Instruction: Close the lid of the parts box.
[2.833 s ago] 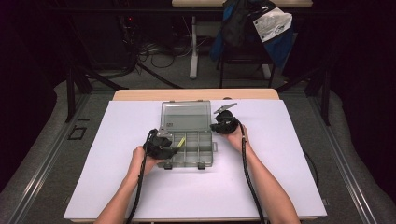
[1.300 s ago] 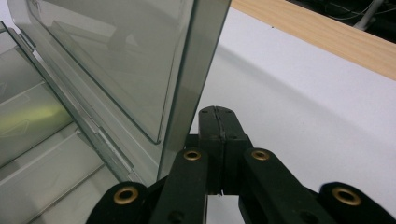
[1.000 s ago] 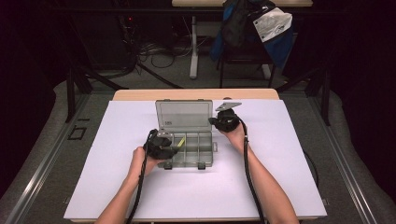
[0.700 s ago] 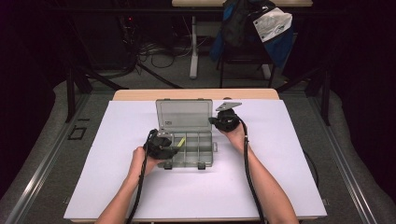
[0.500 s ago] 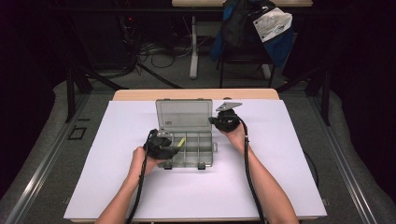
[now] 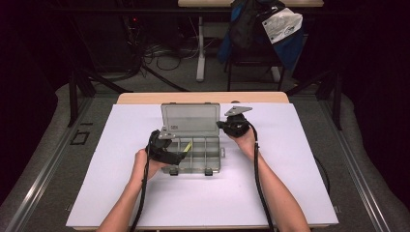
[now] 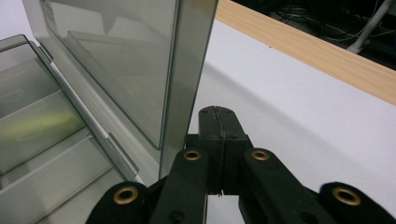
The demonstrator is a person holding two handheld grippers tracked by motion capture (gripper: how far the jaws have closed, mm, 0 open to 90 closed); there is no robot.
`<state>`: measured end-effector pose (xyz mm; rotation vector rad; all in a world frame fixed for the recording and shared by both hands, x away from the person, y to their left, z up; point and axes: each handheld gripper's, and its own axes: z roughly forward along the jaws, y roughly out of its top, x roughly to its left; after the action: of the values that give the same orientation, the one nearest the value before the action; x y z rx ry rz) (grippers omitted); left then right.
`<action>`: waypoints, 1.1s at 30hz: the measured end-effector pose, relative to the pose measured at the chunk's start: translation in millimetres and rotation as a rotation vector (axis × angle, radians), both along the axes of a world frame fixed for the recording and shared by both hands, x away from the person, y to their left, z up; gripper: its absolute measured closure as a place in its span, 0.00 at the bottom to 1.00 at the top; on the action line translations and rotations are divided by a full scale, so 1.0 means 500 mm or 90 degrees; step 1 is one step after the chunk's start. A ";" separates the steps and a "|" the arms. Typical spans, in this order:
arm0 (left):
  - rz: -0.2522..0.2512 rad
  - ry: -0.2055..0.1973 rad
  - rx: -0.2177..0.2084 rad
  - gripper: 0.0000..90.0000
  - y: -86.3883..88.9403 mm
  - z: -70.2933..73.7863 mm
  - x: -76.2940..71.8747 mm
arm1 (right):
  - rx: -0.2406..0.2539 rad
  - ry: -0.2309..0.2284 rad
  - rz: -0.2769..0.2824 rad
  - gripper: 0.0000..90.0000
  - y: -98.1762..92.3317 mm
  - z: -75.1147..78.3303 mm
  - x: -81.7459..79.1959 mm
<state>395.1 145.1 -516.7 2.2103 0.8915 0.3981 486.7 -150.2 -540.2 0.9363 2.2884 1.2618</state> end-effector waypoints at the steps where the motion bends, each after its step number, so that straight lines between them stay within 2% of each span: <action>1: 0.006 -0.007 -0.006 0.12 0.003 0.005 0.000 | -0.001 -0.002 0.001 1.00 0.000 0.001 -0.001; 7: 0.038 -0.050 -0.030 0.12 0.029 0.050 0.007 | 0.000 -0.008 0.005 1.00 0.000 0.002 -0.004; 9: 0.048 -0.064 -0.031 0.12 0.037 0.067 0.014 | -0.004 -0.007 0.005 1.00 -0.001 0.003 -0.006; 10: 0.059 -0.079 -0.026 0.12 0.044 0.084 0.024 | -0.004 -0.008 0.005 1.00 -0.001 0.003 -0.007; 11: 0.059 -0.079 -0.026 0.12 0.044 0.084 0.024 | -0.004 -0.008 0.005 1.00 -0.001 0.003 -0.007; 15: 0.080 -0.090 -0.025 0.12 0.062 0.113 0.050 | -0.001 -0.010 0.006 1.00 -0.002 0.001 -0.009; 18: 0.086 -0.087 -0.022 0.17 0.072 0.126 0.074 | -0.001 -0.011 0.009 1.00 -0.002 0.002 -0.010; 19: 0.083 -0.086 -0.021 0.20 0.074 0.128 0.081 | -0.003 -0.012 0.010 1.00 -0.003 0.003 -0.010; 21: 0.076 -0.095 -0.022 0.32 0.077 0.133 0.091 | -0.003 -0.014 0.012 1.00 -0.002 0.003 -0.011; 23: 0.054 -0.098 -0.028 0.37 0.079 0.139 0.099 | -0.001 -0.015 0.012 1.00 -0.002 0.003 -0.011; 24: 0.047 -0.101 -0.026 0.47 0.078 0.142 0.102 | -0.002 -0.015 0.012 1.00 -0.002 0.002 -0.011; 26: 0.033 -0.108 -0.024 0.51 0.077 0.147 0.107 | -0.006 -0.015 0.014 1.00 -0.003 0.003 -0.012; 27: 0.031 -0.108 -0.022 0.56 0.075 0.148 0.109 | -0.005 -0.015 0.013 1.00 -0.003 0.003 -0.012; 28: 0.030 -0.112 -0.010 0.56 0.073 0.148 0.112 | -0.006 -0.016 0.014 1.00 -0.003 0.003 -0.013; 30: 0.021 -0.109 -0.005 0.65 0.071 0.147 0.117 | -0.007 -0.017 0.014 1.00 -0.003 0.003 -0.012; 32: 0.021 -0.119 0.002 0.70 0.072 0.147 0.118 | -0.009 -0.018 0.014 1.00 -0.002 0.003 -0.012; 33: 0.020 -0.119 -0.004 0.74 0.073 0.147 0.117 | -0.012 -0.017 0.011 1.00 -0.003 0.004 -0.012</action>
<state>453.8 181.8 -443.0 2.1155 0.8260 0.6052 480.4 -151.6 -538.2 0.8898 2.2880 1.2501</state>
